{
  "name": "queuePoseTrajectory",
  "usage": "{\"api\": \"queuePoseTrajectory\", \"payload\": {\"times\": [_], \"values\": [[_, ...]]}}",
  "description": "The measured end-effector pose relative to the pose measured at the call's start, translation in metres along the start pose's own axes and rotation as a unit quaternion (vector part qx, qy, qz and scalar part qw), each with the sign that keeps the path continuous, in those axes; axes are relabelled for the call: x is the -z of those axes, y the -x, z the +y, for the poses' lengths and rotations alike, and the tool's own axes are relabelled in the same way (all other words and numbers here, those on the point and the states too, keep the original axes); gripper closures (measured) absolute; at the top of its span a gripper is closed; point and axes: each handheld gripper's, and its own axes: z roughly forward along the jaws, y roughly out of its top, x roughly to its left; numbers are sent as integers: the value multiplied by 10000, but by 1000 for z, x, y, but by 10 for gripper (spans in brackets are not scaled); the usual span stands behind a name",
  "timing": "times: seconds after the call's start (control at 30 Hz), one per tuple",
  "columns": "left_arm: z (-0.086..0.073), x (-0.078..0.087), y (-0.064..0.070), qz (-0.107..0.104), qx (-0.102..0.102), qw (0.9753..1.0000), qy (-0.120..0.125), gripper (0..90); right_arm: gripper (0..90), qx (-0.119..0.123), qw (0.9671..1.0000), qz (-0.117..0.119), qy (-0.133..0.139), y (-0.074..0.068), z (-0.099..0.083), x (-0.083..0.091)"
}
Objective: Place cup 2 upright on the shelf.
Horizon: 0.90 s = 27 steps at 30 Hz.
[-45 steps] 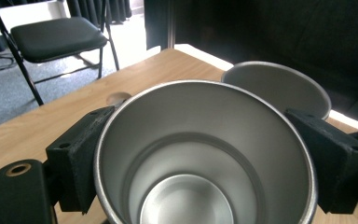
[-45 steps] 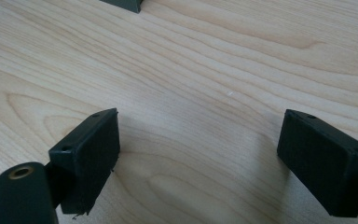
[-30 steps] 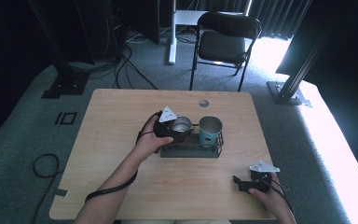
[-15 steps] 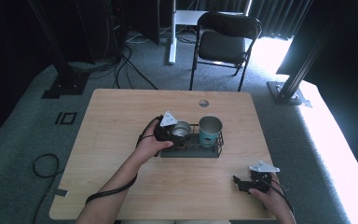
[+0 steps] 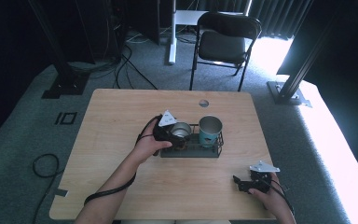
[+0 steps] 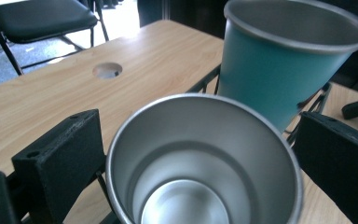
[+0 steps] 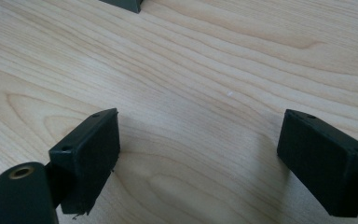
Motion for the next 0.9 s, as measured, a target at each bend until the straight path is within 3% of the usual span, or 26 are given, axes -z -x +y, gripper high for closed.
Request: {"api": "queuePoseTrajectory", "payload": {"times": [0.43,0.57,0.9], "values": [[0,21,-6,-118,219,9994,250,27,126,-3,10000,-3,2,0,0,0],[0,29,-9,-62,235,9991,350,27,126,0,10000,-2,0,0,0,0],[-10,43,-21,164,305,9989,311,27,126,0,10000,-3,0,0,0,0]]}}
